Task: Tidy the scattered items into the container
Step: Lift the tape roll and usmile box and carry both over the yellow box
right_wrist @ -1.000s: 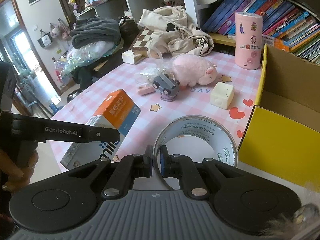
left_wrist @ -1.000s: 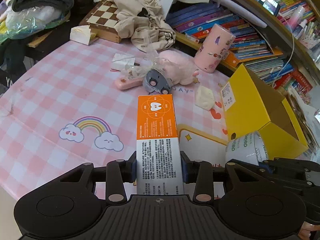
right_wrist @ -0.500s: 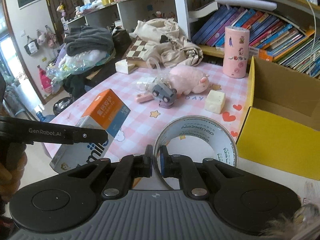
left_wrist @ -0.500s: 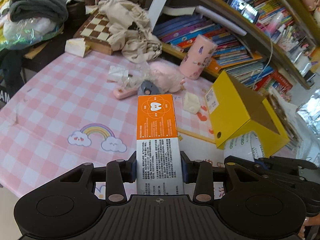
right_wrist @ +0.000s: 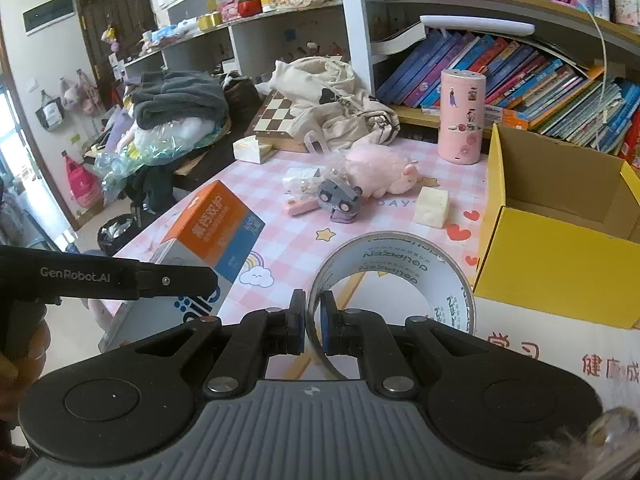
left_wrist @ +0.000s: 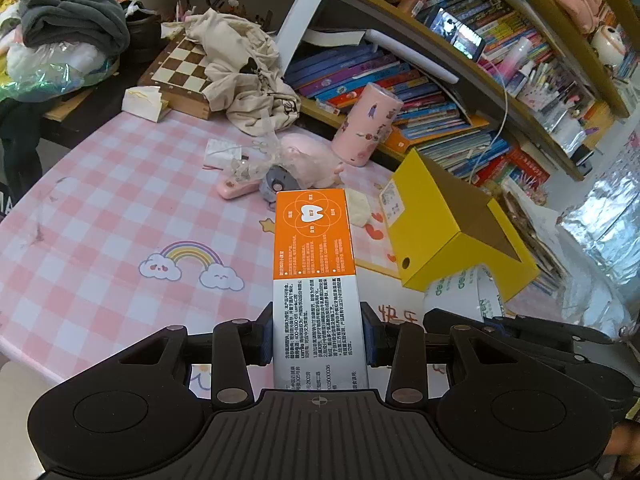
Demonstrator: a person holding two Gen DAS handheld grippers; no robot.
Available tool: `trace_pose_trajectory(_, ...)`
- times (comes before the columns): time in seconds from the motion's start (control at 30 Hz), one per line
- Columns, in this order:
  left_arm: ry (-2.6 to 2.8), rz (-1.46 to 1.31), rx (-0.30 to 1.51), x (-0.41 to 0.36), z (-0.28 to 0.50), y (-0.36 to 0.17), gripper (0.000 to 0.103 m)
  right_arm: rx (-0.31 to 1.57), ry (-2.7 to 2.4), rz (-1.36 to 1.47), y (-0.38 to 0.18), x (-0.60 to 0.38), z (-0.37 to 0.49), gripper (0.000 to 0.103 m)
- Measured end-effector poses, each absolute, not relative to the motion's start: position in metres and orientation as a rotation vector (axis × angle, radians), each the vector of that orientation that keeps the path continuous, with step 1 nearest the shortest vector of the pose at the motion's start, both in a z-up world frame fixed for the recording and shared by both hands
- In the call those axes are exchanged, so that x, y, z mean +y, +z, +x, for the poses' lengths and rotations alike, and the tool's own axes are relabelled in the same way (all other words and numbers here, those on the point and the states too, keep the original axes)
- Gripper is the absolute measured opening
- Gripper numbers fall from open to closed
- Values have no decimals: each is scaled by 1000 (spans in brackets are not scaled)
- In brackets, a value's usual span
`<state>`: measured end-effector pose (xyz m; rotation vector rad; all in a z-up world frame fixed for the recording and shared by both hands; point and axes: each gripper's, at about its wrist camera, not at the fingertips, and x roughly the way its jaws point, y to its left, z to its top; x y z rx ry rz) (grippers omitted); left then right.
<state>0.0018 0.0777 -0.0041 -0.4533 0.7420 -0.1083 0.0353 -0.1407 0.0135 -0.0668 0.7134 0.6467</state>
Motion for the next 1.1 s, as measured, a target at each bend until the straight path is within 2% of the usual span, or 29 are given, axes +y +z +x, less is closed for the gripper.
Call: trace_pose_trajectory(1.1,-313,-417,776,44,3,-11,39,731,455,-30,10,-174,-3,7)
